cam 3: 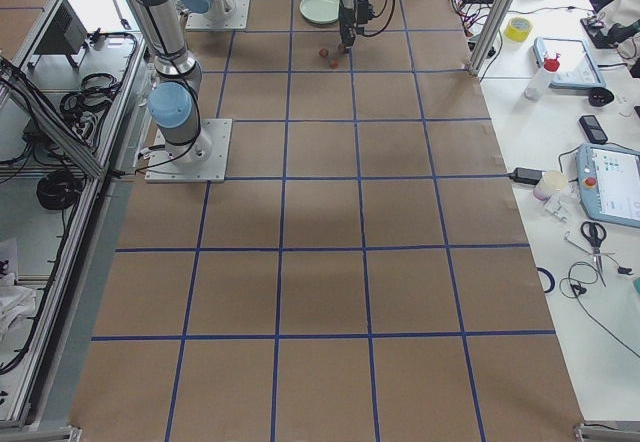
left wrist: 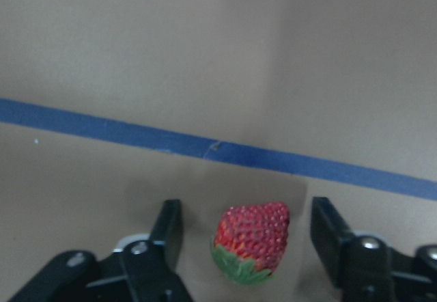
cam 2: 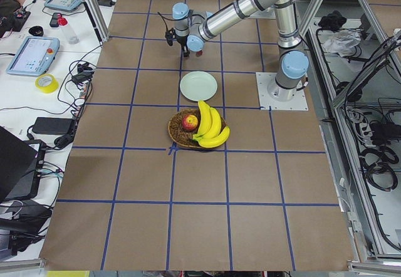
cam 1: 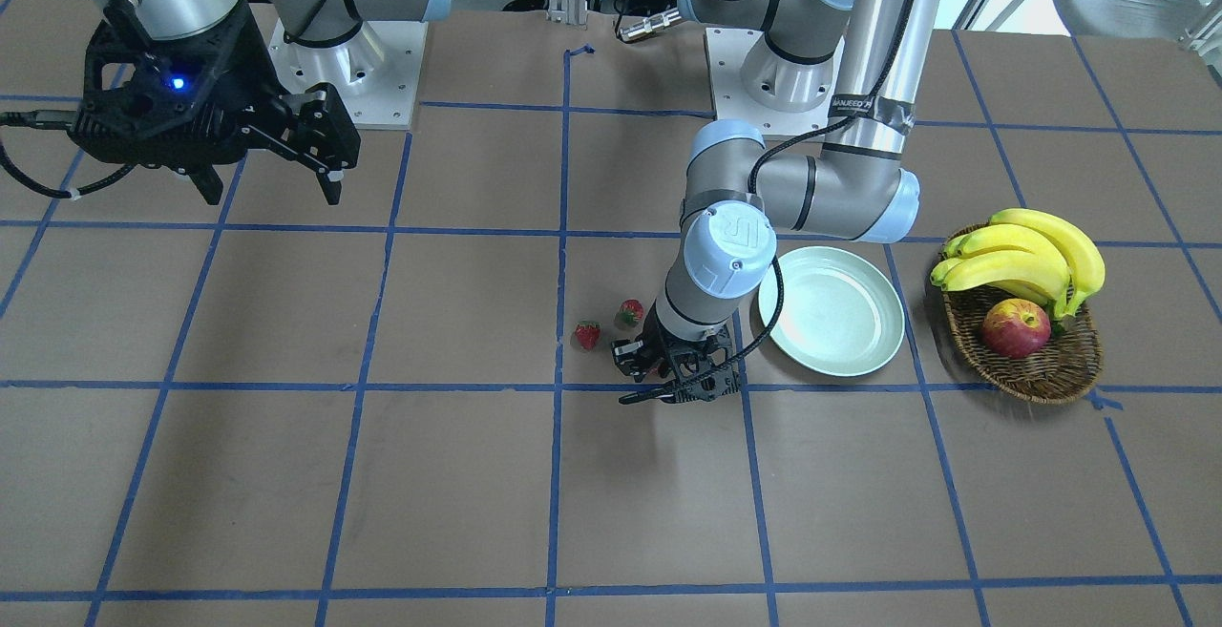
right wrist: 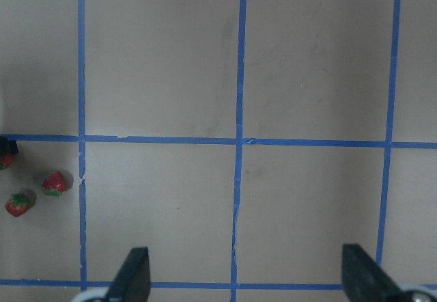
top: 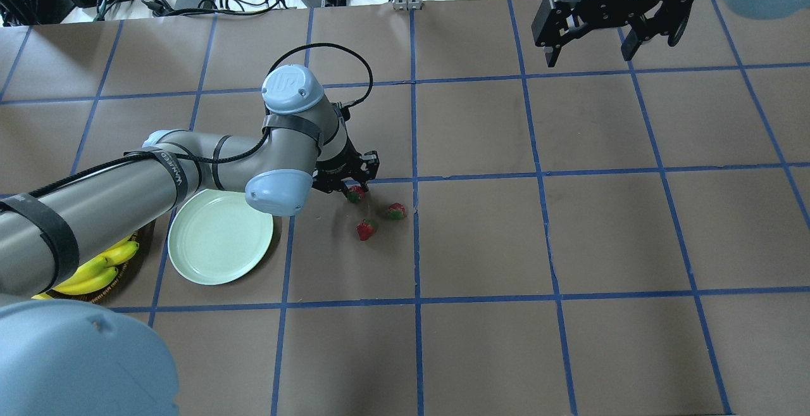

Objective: Collect all strawberries into plate
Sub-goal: 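Lift the strawberry with the left gripper and carry it over the plate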

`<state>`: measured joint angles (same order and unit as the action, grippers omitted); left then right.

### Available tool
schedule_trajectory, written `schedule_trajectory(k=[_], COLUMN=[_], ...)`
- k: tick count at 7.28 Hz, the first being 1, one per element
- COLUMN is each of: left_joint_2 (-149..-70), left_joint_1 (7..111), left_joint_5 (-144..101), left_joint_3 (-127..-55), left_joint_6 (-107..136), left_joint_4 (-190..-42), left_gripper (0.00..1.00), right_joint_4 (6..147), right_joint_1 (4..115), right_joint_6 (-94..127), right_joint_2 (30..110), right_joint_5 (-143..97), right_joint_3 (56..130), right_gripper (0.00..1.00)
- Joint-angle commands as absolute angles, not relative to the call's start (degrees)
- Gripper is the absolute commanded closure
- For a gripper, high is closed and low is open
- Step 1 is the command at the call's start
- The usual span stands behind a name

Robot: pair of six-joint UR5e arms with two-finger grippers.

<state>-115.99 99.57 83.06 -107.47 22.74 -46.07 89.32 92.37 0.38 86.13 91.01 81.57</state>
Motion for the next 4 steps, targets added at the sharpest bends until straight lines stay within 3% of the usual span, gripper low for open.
schedule_trajectory(k=[1,4], left_joint_2=[-114.3,-109.6], left_joint_1=[99.1,88.0], left_joint_5=[84.9,92.2], left_joint_3=[-107.0,-106.0], left_joint_6=[21.3,7.2], left_joint_4=[-47.0,-58.9], left_gripper=[1.00,1.00], right_joint_4=[89.3,89.4], right_joint_1=[92.4,92.4], right_joint_6=[0.4,0.4], right_joint_2=[86.1,86.1], right_joint_5=[91.1,91.1], right_joint_3=[81.4,81.2], right_gripper=[0.00,0.00])
